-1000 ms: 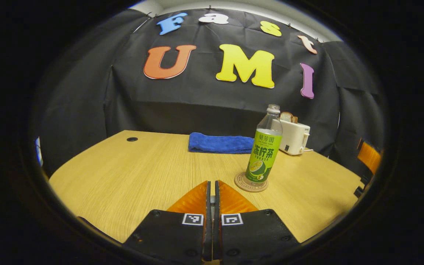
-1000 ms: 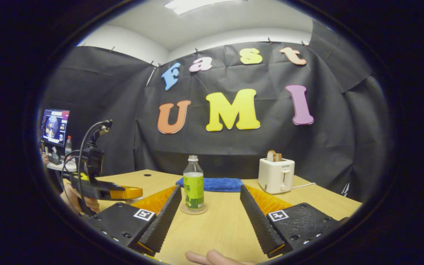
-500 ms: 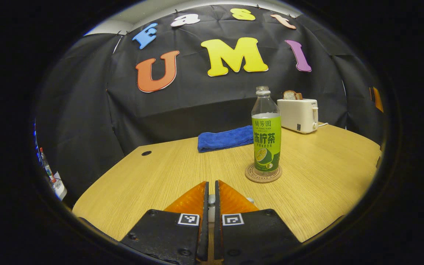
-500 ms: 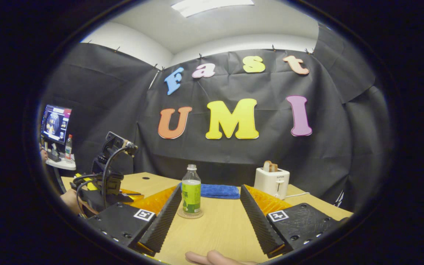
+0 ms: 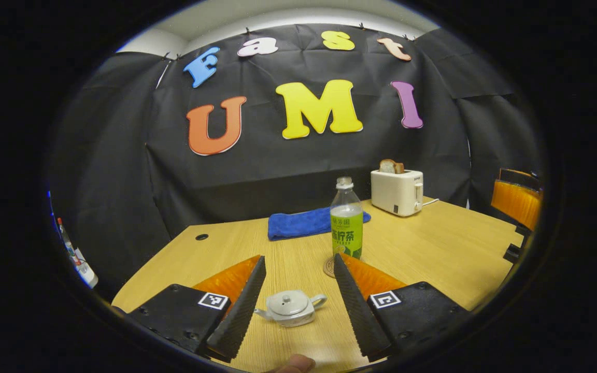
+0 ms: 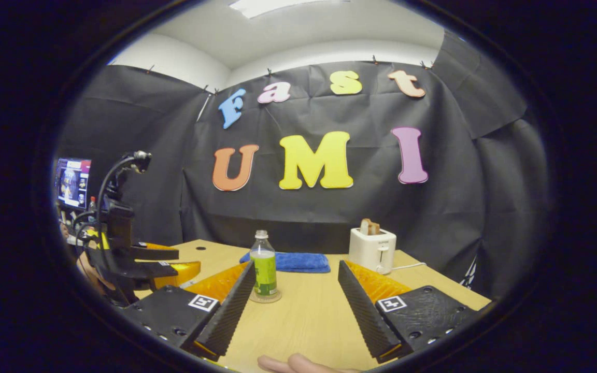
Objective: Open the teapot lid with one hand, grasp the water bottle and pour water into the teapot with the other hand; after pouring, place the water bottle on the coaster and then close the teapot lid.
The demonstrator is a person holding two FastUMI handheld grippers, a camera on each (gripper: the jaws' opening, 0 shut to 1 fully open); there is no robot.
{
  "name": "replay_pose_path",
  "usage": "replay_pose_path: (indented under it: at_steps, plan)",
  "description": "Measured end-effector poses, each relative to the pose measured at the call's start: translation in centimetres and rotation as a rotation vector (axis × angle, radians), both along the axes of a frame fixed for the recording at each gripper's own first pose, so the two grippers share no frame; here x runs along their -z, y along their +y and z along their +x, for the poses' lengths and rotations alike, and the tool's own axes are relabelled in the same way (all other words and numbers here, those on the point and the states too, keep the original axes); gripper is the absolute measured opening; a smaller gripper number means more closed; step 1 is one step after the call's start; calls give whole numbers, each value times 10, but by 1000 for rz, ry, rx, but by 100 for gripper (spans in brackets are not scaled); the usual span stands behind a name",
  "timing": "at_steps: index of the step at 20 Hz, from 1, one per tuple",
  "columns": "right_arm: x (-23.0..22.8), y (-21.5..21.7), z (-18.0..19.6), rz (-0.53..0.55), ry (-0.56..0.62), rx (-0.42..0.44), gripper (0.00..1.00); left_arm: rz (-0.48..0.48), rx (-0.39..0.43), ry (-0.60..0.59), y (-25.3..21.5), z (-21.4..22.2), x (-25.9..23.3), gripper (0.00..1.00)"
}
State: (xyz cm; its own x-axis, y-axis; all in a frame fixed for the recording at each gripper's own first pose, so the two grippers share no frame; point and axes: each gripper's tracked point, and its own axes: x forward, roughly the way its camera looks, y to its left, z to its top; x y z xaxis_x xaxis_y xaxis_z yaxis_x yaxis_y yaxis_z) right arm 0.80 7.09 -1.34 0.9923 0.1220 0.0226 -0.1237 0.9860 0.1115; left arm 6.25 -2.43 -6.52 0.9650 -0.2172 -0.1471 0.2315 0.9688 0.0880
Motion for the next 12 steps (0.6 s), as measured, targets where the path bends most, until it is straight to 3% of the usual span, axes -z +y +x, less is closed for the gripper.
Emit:
replay_pose_path:
  at_steps: [2, 4, 8, 12]
  plan:
    - [-11, -10, -11, -10, -5, 41, 96, -7, -11, -20, -2, -19, -19, 85]
    - [-19, -22, -21, -6, -2, 85, 95, 3, -55, -42, 5, -39, -37, 99]
    - [-34, -35, -39, -10, -9, 96, 95, -26, -134, -110, 20, -69, -72, 99]
    - [-46, -49, -48, -33, -37, 116, 95, -100, -153, -181, 34, -88, -99, 99]
